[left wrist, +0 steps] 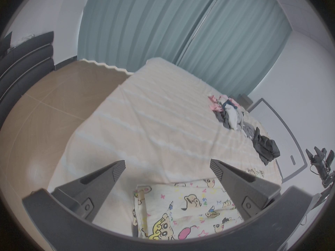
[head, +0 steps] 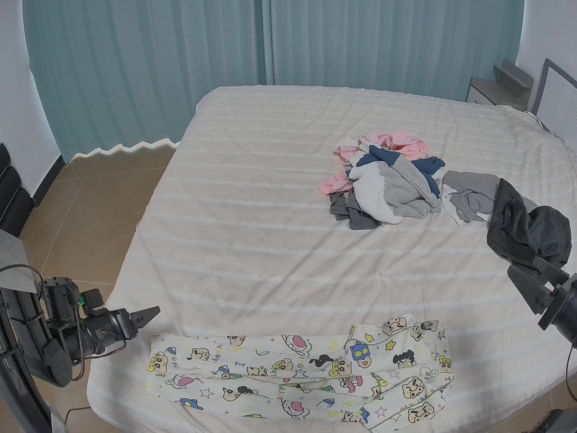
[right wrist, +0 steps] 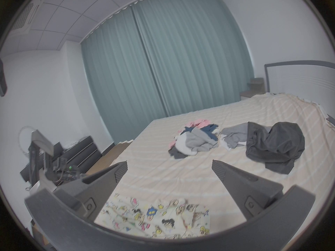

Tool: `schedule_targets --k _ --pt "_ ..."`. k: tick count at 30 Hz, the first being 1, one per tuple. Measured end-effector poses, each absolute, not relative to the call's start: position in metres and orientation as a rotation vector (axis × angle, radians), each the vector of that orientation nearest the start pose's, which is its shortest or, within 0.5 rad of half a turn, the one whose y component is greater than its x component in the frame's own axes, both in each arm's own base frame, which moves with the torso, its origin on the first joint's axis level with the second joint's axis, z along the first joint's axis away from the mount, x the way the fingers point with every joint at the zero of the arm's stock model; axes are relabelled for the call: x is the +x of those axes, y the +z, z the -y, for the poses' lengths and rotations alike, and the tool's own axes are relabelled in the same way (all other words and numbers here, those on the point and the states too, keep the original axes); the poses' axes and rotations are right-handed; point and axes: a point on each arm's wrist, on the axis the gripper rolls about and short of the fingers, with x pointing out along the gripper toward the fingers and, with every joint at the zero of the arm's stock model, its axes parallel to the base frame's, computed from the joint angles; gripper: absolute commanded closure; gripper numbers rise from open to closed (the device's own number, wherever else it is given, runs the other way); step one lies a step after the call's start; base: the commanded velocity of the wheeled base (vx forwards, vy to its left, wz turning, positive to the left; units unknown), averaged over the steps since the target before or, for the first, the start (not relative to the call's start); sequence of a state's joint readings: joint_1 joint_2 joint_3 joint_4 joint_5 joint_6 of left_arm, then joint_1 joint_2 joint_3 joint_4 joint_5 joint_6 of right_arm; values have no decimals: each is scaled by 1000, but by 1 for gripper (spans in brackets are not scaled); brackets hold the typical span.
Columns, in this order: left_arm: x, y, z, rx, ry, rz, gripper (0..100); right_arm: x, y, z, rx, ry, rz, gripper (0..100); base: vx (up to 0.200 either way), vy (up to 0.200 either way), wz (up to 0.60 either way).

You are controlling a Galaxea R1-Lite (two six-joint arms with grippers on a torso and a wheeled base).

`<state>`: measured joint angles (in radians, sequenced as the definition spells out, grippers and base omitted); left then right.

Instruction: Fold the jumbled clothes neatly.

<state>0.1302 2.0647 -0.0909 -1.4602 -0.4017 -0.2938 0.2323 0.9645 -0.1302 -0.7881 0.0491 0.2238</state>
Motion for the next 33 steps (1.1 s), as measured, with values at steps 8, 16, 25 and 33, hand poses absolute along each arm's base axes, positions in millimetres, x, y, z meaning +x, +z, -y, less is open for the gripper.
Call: schedule_targets --k 8,16,25,33 --pt "227 -1 -7 -390 -226 -821 0 85 174 -23 206 356 -69 0 0 0 0" --pt "229 -11 -4 -316 -250 -1018 0 78 180 -22 204 375 -39 0 0 0 0" --pt "251 -7 -2 -287 -275 -1011 0 76 181 -22 203 380 -32 0 0 0 0" --pt "254 -21 10 -264 -311 -1063 0 75 180 -21 202 380 -29 0 0 0 0"
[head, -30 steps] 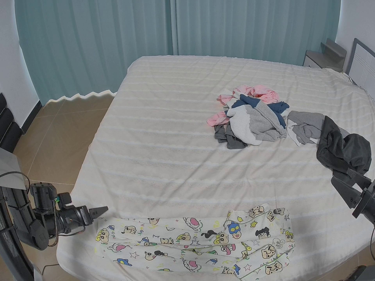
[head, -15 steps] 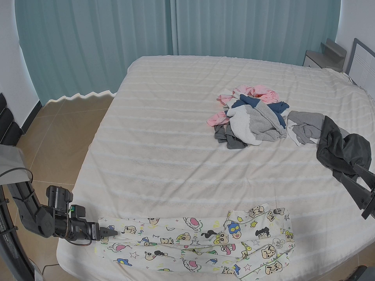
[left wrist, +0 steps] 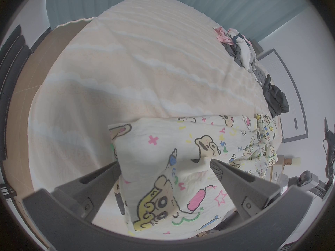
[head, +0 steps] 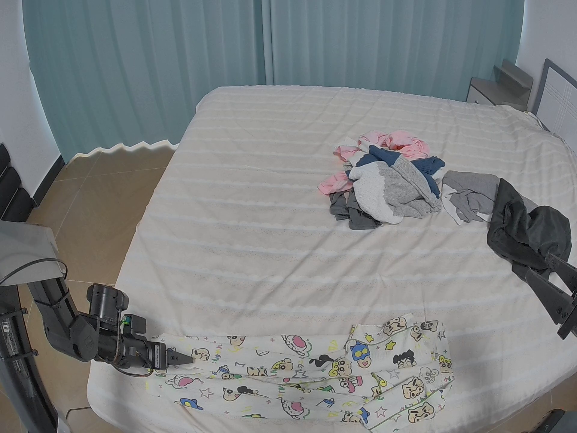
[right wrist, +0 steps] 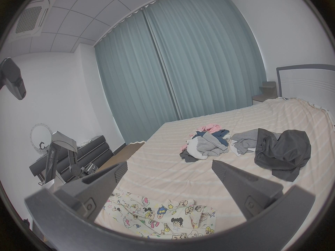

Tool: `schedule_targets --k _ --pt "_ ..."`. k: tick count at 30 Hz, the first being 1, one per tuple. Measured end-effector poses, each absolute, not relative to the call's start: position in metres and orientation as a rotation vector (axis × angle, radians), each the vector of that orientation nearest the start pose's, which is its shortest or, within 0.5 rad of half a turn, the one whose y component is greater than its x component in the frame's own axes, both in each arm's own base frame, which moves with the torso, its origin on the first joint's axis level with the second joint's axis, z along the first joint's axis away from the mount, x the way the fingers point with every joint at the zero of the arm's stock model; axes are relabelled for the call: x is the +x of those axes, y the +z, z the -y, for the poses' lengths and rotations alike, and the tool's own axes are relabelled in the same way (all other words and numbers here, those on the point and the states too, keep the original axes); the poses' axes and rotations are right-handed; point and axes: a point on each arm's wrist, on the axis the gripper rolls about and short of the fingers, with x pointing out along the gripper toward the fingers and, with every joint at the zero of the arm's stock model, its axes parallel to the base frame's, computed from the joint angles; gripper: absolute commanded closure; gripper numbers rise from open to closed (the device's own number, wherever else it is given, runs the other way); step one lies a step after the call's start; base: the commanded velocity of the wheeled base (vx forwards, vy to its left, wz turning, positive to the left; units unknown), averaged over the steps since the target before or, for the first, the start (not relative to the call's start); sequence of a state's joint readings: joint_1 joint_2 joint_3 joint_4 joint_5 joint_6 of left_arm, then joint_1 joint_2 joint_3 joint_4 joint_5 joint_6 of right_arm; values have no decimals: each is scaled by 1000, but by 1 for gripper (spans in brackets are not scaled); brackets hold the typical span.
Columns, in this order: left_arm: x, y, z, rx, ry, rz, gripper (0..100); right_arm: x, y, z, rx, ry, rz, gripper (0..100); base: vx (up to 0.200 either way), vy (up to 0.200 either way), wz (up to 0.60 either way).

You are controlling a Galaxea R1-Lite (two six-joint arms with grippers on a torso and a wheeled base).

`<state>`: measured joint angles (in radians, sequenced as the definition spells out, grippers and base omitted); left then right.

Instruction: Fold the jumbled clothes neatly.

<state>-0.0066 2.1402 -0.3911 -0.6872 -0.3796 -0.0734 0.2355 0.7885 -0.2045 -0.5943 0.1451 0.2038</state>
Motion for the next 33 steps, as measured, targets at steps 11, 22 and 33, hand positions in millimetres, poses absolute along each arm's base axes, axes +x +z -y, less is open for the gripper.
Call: schedule_targets --k 11,22,33 --pt "251 -26 12 -248 -318 -1091 100 74 181 -21 201 381 -23 0 0 0 0" --pt "249 -29 17 -196 -274 -1109 100 73 183 -20 206 376 -7 0 0 0 0" --pt "244 -23 12 -212 -266 -1084 100 73 184 -19 208 357 -2 0 0 0 0"
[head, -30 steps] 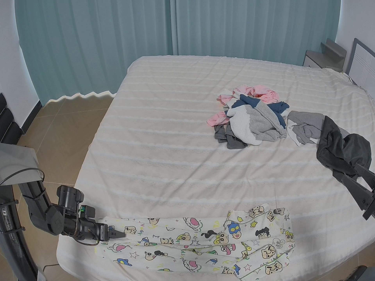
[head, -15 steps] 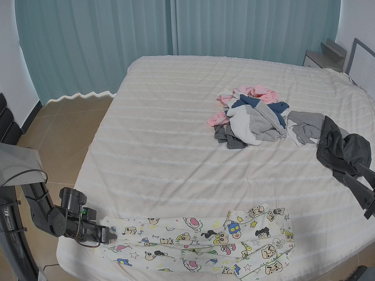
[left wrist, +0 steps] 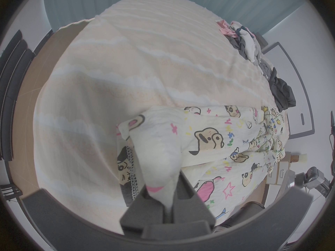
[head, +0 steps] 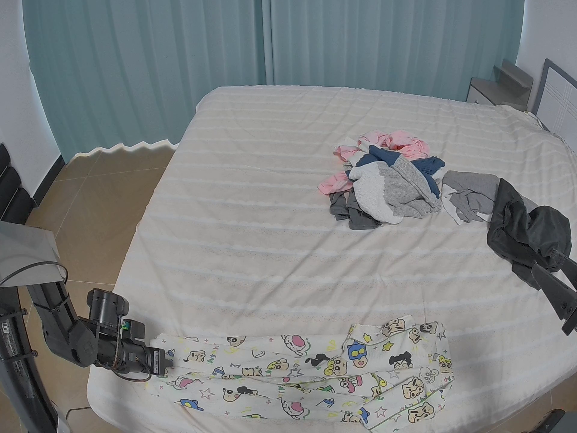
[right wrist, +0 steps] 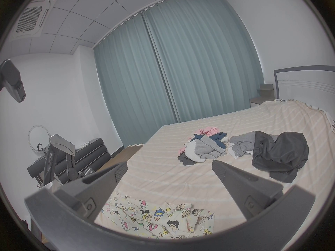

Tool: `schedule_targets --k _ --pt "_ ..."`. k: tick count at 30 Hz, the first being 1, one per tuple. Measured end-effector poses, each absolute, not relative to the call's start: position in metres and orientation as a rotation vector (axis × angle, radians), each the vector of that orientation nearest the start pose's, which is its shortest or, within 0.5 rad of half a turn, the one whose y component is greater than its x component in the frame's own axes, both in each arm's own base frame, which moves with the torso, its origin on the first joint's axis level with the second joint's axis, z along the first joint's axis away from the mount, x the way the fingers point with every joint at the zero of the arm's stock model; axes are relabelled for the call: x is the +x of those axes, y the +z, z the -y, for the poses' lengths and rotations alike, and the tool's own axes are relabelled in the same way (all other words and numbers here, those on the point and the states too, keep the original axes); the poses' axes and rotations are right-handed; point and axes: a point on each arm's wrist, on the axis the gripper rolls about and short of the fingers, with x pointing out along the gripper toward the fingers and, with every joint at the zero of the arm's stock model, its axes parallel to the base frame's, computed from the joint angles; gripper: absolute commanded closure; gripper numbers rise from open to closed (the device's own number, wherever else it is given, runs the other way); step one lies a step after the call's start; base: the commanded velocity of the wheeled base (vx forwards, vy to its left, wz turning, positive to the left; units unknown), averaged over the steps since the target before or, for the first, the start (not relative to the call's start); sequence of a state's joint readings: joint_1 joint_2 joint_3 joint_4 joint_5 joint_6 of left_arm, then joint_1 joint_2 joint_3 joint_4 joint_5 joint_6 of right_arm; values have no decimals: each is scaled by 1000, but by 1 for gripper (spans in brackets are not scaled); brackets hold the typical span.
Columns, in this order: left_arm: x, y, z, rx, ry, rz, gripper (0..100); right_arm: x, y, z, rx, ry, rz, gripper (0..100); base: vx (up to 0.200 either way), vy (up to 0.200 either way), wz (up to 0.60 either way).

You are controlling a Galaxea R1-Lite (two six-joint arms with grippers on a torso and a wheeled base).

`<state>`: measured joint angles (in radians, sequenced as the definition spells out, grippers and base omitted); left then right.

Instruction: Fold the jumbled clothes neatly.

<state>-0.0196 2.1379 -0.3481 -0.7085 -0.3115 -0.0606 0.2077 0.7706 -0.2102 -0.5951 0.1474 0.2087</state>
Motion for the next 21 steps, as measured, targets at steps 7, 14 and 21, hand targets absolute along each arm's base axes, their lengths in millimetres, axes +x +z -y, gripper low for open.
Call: schedule_targets --k 7,14,21 --pt "242 -10 -1 -235 -226 -1035 100 73 184 -18 209 348 -1 0 0 0 0" --pt "239 -4 -15 -262 -200 -1009 100 73 183 -18 212 346 -6 0 0 0 0" --pt "237 -1 -34 -274 -160 -978 100 74 182 -18 212 345 -10 0 0 0 0"
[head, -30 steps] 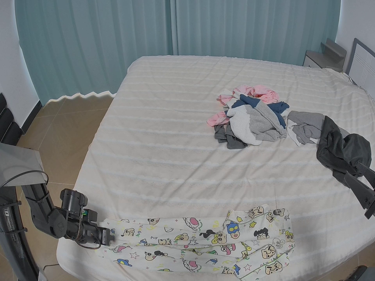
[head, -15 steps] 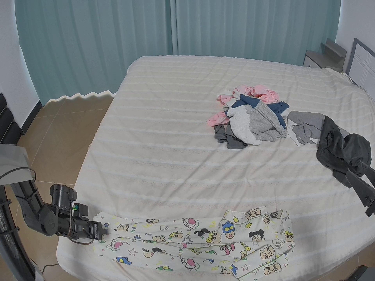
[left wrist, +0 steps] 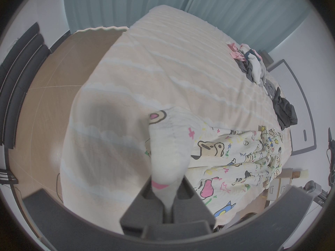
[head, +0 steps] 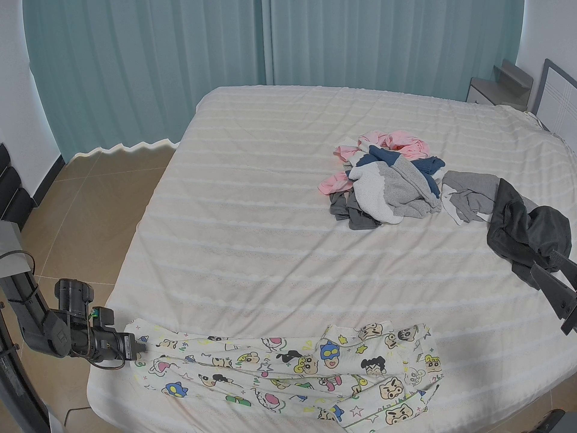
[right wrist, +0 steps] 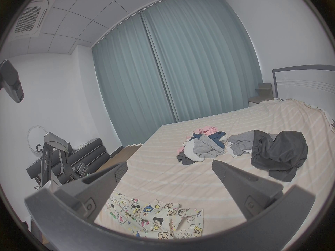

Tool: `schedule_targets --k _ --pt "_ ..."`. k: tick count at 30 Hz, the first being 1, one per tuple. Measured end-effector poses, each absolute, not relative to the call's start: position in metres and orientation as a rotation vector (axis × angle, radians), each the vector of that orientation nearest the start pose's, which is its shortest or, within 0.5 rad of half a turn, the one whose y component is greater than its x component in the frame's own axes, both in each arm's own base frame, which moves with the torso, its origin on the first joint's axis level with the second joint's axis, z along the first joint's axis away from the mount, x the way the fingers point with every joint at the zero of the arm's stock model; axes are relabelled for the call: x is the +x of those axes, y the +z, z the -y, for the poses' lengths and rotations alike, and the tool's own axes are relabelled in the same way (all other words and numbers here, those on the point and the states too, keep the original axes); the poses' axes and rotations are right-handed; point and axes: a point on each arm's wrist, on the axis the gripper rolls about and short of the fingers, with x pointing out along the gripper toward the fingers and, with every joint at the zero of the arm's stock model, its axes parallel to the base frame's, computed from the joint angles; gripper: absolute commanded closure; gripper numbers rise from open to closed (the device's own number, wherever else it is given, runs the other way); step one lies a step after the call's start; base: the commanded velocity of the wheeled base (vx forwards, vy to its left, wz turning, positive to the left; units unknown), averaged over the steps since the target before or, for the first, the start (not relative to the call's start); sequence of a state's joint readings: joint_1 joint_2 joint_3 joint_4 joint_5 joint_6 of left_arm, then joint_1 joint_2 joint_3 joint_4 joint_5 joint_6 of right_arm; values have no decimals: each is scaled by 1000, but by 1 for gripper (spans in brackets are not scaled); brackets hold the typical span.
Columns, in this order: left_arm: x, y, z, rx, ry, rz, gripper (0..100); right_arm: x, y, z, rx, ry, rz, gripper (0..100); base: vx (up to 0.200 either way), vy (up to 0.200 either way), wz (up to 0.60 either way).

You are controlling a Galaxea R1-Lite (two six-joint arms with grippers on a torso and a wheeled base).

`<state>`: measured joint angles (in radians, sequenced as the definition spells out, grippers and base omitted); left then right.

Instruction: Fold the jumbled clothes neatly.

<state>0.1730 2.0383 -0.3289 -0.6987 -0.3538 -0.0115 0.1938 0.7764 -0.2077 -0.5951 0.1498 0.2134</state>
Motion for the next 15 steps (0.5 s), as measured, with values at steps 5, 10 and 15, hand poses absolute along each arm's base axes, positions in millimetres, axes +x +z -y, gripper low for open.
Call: schedule_targets --k 5,10,15 --pt "238 -1 -37 -295 -174 -967 100 74 181 -18 211 345 -16 0 0 0 0" --pt "240 3 -42 -298 -159 -943 100 74 181 -18 212 346 -17 0 0 0 0" --pt "240 13 -50 -314 -131 -936 100 74 181 -18 212 345 -16 0 0 0 0"
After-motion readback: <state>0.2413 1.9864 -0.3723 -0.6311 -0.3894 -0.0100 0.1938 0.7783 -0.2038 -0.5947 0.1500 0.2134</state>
